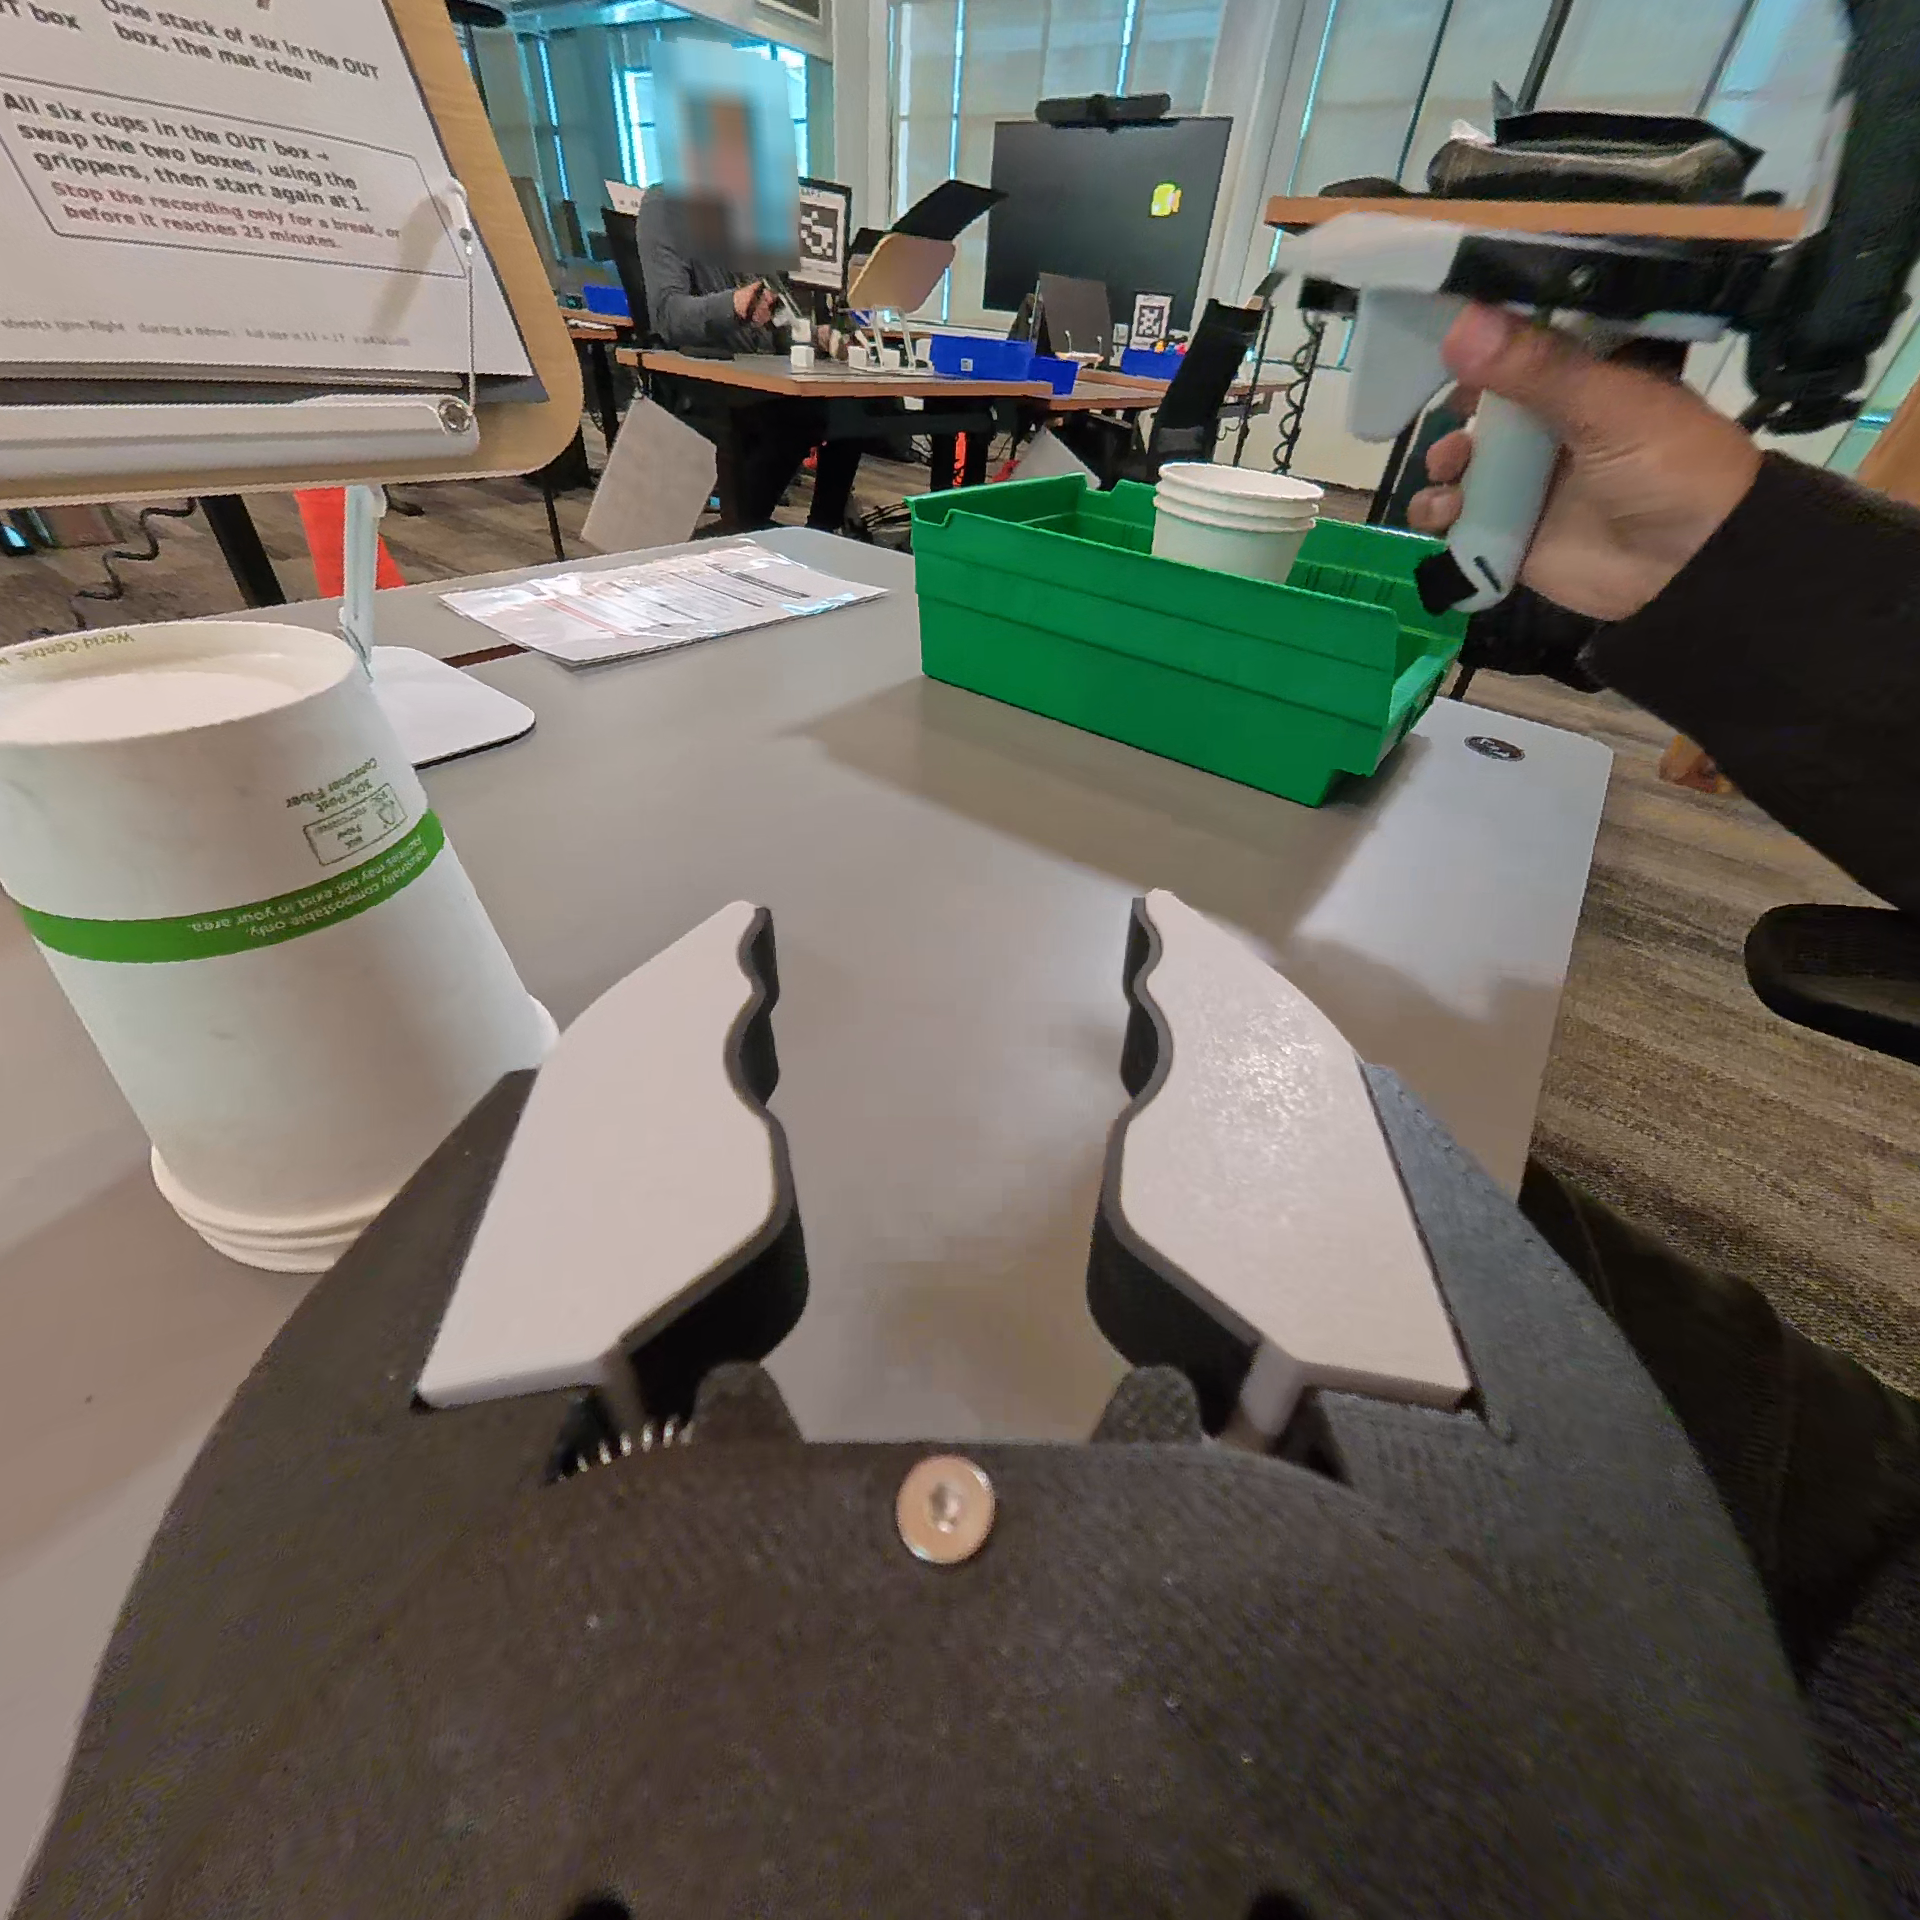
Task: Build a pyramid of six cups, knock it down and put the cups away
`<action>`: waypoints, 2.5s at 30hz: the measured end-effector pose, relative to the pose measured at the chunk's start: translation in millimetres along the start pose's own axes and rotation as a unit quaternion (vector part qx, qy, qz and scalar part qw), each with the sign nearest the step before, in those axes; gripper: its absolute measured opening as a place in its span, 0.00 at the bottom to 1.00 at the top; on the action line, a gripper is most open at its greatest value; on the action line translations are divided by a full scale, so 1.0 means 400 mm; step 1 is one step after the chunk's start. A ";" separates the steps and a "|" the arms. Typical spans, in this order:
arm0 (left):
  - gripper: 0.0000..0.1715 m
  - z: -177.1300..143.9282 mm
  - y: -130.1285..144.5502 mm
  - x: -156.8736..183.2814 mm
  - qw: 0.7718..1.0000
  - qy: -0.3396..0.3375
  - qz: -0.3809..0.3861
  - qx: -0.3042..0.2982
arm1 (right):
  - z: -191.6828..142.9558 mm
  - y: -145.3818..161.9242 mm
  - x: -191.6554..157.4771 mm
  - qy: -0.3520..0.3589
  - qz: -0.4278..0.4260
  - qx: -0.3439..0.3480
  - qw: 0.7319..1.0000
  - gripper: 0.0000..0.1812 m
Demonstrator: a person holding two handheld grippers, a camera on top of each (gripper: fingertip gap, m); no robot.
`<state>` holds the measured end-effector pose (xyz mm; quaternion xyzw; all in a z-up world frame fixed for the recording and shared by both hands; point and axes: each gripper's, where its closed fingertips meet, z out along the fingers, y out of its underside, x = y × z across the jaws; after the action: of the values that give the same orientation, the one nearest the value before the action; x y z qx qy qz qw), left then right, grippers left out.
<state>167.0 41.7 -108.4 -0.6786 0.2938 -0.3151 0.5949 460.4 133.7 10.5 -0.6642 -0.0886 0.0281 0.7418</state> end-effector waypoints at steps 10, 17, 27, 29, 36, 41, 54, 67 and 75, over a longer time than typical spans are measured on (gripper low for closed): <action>0.41 -0.041 -0.019 -0.146 0.988 -0.150 0.032 0.011 | -0.123 0.192 -0.774 -0.402 0.130 -0.150 0.894 0.48; 0.44 -0.071 -0.018 -0.253 0.976 -0.216 0.018 -0.001 | -0.168 0.210 -0.833 -0.415 0.051 -0.136 0.898 0.44; 0.46 -0.012 -0.007 -0.307 0.976 -0.214 0.002 -0.032 | -0.181 0.242 -0.739 -0.374 0.095 -0.167 0.907 0.42; 0.46 0.003 -0.009 -0.314 0.976 -0.215 0.011 -0.037 | -0.185 0.248 -0.715 -0.362 0.093 -0.169 0.912 0.42; 0.46 0.032 -0.033 -0.356 0.971 -0.232 0.048 -0.030 | -0.202 0.258 -0.655 -0.336 0.099 -0.174 0.920 0.41; 0.45 0.051 -0.025 -0.368 0.974 -0.220 0.035 -0.033 | -0.206 0.280 -0.640 -0.330 0.091 -0.188 0.921 0.41; 0.38 0.039 -0.074 -0.360 0.977 -0.211 0.033 0.020 | -0.208 0.297 -0.638 -0.332 0.089 -0.200 0.917 0.41; 0.38 -0.093 -0.257 -0.351 0.952 -0.211 0.006 0.220 | -0.204 0.297 -0.639 -0.338 0.103 -0.202 0.913 0.40; 0.38 -0.148 -0.330 -0.284 0.945 -0.107 -0.077 0.300 | -0.196 0.293 -0.659 -0.356 0.116 -0.201 0.905 0.40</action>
<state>52.5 108.5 19.2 -0.5187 0.0668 -0.3593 0.7729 223.5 28.3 -138.4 -0.7506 -0.2724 0.3303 0.5032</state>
